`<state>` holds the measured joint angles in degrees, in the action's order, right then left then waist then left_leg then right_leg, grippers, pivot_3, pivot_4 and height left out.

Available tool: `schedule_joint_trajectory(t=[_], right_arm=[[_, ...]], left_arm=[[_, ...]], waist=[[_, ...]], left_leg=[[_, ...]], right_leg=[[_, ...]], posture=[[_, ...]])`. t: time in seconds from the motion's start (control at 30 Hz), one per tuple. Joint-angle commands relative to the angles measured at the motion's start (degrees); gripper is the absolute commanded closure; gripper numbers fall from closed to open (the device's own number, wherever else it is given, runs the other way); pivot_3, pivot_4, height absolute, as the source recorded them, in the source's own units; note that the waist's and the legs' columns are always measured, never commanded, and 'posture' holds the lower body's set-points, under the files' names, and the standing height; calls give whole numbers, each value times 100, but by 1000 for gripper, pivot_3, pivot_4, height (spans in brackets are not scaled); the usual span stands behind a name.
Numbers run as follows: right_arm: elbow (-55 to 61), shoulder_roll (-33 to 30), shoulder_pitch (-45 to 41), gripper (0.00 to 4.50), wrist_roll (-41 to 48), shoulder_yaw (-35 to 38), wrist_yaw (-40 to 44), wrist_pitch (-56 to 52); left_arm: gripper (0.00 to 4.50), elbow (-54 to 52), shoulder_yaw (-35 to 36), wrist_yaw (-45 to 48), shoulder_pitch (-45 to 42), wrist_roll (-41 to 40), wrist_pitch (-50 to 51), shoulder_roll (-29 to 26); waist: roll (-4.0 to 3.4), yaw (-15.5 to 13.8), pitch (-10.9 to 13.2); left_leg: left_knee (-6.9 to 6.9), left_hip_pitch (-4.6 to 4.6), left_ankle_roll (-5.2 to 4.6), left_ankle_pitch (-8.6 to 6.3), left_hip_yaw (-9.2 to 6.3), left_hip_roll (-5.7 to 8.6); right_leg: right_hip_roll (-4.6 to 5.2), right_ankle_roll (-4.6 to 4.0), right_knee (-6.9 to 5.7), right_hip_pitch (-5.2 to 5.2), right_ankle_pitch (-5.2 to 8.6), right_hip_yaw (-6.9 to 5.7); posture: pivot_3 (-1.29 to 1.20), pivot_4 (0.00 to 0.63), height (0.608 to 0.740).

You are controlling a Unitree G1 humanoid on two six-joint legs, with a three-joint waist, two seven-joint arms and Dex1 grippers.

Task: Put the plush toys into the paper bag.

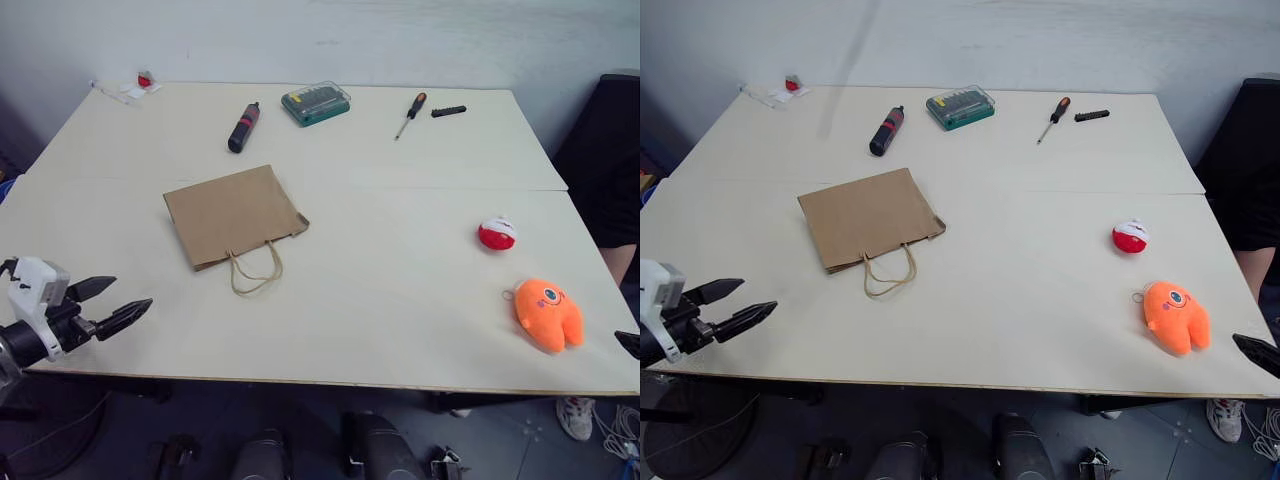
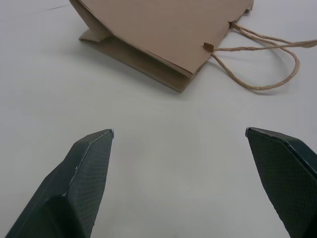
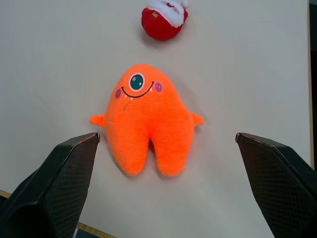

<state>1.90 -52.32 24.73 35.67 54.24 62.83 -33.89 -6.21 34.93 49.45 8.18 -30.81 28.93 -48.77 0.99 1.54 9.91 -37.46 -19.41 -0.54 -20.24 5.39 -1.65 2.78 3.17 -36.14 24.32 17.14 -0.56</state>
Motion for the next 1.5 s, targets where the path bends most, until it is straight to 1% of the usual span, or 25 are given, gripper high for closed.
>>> schedule_joint_trajectory(t=[0.03, 0.1, 0.47, 0.57, 0.7, 0.8, 0.87, 0.97, 1.17, 1.3, 1.37, 1.47, 1.5], right_arm=[[59, -20, -29, 0, 9, 137, -37, 67], [71, -5, -21, 0, 1, 157, -43, 65], [286, 135, 111, 0, -7, 221, -183, 54], [406, 164, 102, 0, 4, 234, -265, 61], [1013, 138, -57, 0, 332, 187, -409, -237], [1961, 46, -332, 0, 985, 6, -684, -831], [2527, -24, -582, 0, 1389, -226, -858, -1113], [3126, -114, -983, 0, 1760, -672, -1110, -1307], [3891, -256, -2018, 0, 2052, -2081, -1544, -1307], [4018, -133, -2724, 0, 1935, -3007, -1749, -1195], [4004, -83, -2870, 0, 1861, -3252, -1831, -1164], [3906, 182, -3059, 0, 1421, -3907, -2115, -978], [3896, 253, -3105, 0, 1327, -4050, -2163, -932]], left_arm=[[21, 15, 121, 18, -56, -6, -64, -73], [21, 43, 131, -49, -162, -81, 73, -57], [21, 50, 8, 58, -174, 35, 5, -90], [21, 95, -102, 76, -340, 56, -22, -120], [21, -173, -394, 185, -713, -25, 70, -228], [21, -317, -938, 476, -1117, 143, -141, -428], [21, -287, -1418, 652, -1446, 411, -421, -546], [21, -80, -2085, 841, -1907, 889, -876, -633], [21, 829, -3224, 1008, -2967, 1896, -2043, -424], [21, 1629, -3791, 1078, -3659, 2435, -2956, -67], [21, 1868, -3899, 1107, -3869, 2509, -3148, 94], [21, 2439, -4113, 1012, -4180, 2744, -3603, 446], [203, 2606, -4157, 974, -4270, 2807, -3722, 547]], waist=[[-1, 3, 0], [0, 1, 1], [-1, 2, 0], [-1, 2, 0], [0, 0, 1], [-1, 1, 0], [-1, 7, 1], [-1, 8, 1], [2, -4, 3], [2, -8, 3], [5, -10, 4], [9, -15, 1], [8, -18, 1]], left_leg=[[1, 0, 0, 0, 1, 0], [4, 2, 2, 1, 0, 0], [6, 5, 4, 3, 1, 0], [6, 5, 4, 3, 1, 1], [4, 7, 6, 6, 1, 1], [5, 7, 12, 10, 0, 1], [5, 8, 16, 12, -1, 1], [4, 9, 18, 13, 1, 1], [-8, -2, 21, 17, 2, 1], [-41, -24, 21, 17, 1, -1], [-59, -38, 21, 17, -1, -3], [-80, -67, 20, 17, -5, -4], [-87, -74, 18, 18, -7, -4]], right_leg=[[0, 0, 0, 0, 0, 0], [-1, 0, 1, 0, 0, 0], [-1, 0, 0, 0, 0, 0], [-1, 0, 0, 0, 0, 0], [-1, 0, -6, -1, 0, 0], [-2, 0, -9, -1, 0, -1], [-4, 0, -13, -1, 0, -1], [-9, 0, -19, 0, 0, 1], [-16, 0, -23, 6, 0, -1], [-18, 2, -35, 15, 0, -4], [-18, 4, -39, 21, -2, -6], [-18, 13, -38, 35, -6, -12], [-18, 19, -38, 39, -9, -13]], posture=[[0, 150, 740], [0, 150, 740], [0, 150, 740], [0, 150, 740], [0, 150, 740], [0, 150, 740], [0, 150, 740], [0, 150, 740], [0, 150, 740], [0, 150, 740], [0, 150, 740], [0, 150, 740], [0, 150, 740]])
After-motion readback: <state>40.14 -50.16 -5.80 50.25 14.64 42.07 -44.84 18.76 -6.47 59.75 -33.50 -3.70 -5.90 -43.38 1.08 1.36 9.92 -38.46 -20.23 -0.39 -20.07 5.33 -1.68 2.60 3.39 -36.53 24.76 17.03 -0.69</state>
